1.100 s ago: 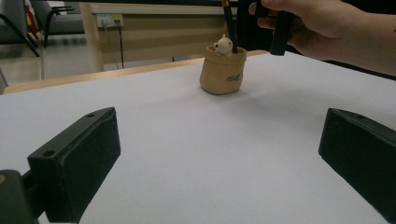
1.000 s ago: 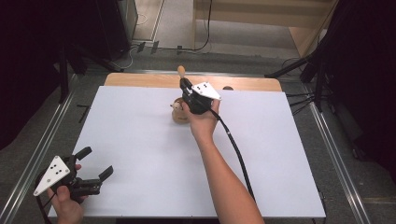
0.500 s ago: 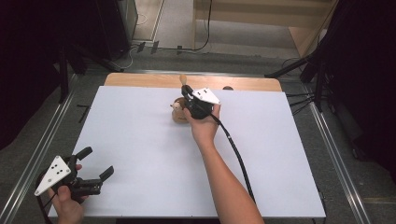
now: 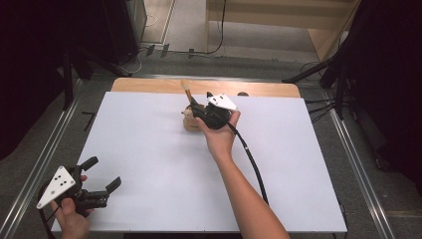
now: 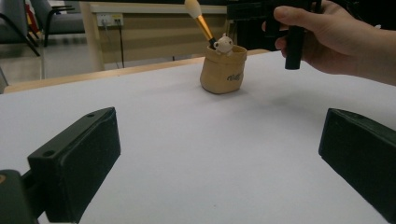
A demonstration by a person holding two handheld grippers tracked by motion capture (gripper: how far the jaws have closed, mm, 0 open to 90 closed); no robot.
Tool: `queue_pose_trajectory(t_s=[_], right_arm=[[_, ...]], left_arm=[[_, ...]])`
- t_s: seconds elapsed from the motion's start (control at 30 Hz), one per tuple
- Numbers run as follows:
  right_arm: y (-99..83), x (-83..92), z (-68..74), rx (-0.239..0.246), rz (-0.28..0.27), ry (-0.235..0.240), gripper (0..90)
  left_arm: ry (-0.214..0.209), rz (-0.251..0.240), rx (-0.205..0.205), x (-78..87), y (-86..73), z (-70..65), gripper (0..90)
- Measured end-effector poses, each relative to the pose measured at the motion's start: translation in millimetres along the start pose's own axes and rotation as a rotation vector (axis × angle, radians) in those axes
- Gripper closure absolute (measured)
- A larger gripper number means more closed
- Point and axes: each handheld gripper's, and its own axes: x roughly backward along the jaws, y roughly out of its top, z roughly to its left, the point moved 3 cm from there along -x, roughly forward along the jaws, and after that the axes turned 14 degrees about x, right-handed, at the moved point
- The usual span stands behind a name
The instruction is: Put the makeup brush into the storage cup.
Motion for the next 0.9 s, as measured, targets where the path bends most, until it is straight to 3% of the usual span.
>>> queue_pose_trajectory(t_s=[0.2,0.27,0.4,0.67,0.9], right_arm=[[-1.0,14.8,-1.2,0.001,-0.032,0.011,29.2],[-2.3,20.6,-3.3,-0.024,-0.047,0.033,25.6],[-7.5,31.7,-9.4,-0.019,0.008,0.033,15.9],[-18.7,62.9,-22.1,-0.002,-0.004,0.015,14.1],[-31.9,84.5,-32.6,0.016,0.016,0.004,13.5]], left_arm=[[-0.001,0.004,-0.001,-0.8,-0.6,-0.2,0.0],[0.0,0.005,-0.004,-0.8,-0.7,-0.5,0.0],[0.001,0.005,-0.004,-0.9,-0.8,-0.6,0.0],[0.002,0.012,-0.005,-2.7,-2.2,-1.4,0.0],[0.002,0.018,-0.008,-3.3,-2.8,-1.6,0.0]])
